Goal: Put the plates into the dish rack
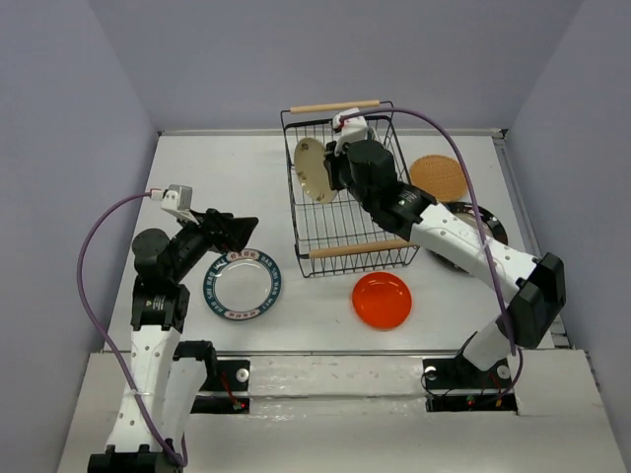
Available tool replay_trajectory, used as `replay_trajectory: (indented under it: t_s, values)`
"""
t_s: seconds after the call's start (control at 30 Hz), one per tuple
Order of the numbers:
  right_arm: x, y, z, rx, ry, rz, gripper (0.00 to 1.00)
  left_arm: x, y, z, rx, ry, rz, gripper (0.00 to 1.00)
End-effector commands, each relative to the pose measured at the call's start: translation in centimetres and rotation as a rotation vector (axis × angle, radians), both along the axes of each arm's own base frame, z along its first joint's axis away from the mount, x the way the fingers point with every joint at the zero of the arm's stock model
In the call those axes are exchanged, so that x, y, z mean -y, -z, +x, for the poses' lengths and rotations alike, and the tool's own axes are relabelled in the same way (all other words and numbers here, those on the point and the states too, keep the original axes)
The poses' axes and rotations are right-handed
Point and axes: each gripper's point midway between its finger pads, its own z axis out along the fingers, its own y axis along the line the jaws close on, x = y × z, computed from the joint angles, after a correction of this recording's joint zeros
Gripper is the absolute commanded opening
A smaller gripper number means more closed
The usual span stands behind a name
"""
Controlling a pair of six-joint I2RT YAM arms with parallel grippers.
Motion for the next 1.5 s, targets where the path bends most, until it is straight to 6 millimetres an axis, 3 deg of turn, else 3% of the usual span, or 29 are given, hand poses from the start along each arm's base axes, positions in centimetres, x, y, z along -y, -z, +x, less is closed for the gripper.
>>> replay_trajectory:
  t_s: [0.0, 0.17, 0.2, 0.27, 0.3, 0.47, 1.2, 1.47]
  values:
    - [7.5, -3.7, 5.3, 0.160, 0.373, -0.199, 0.07, -0.1, -0.8, -0.2, 0.037, -0.038, 0.100, 0.93]
    - [11.0, -1.4, 10.2, 0.137, 0.498, -0.311, 0.07, 0.2, -0.5, -0.3, 0.028, -0.039, 0.123, 0.93]
    - [11.0, 0.3, 11.3, 0.116, 0.506, -0.345, 0.07, 0.2, -0.4, -0.2, 0.027, -0.040, 0.125, 0.93]
    - [11.2, 0.8, 12.5, 0.111, 0.517, -0.354, 0.07, 0.5, -0.1, -0.3, 0.018, -0.031, 0.123, 0.93]
    - [11.4, 2.4, 13.5, 0.090, 0.523, -0.378, 0.07, 0.6, 0.6, -0.5, -0.009, -0.026, 0.125, 0.93]
    - [11.7, 4.3, 15.2, 0.074, 0.574, -0.416, 0.07, 0.8, 0.8, -0.5, -0.019, -0.026, 0.126, 0.93]
    - [14.1, 13.0, 17.6, -0.032, 0.626, -0.493, 0.07, 1.0, 1.5, -0.2, -0.046, -0.020, 0.123, 0.93]
    - [13.6, 16.2, 17.3, -0.086, 0.613, -0.464, 0.10, 1.0, 1.6, -0.2, -0.049, -0.023, 0.120, 0.93]
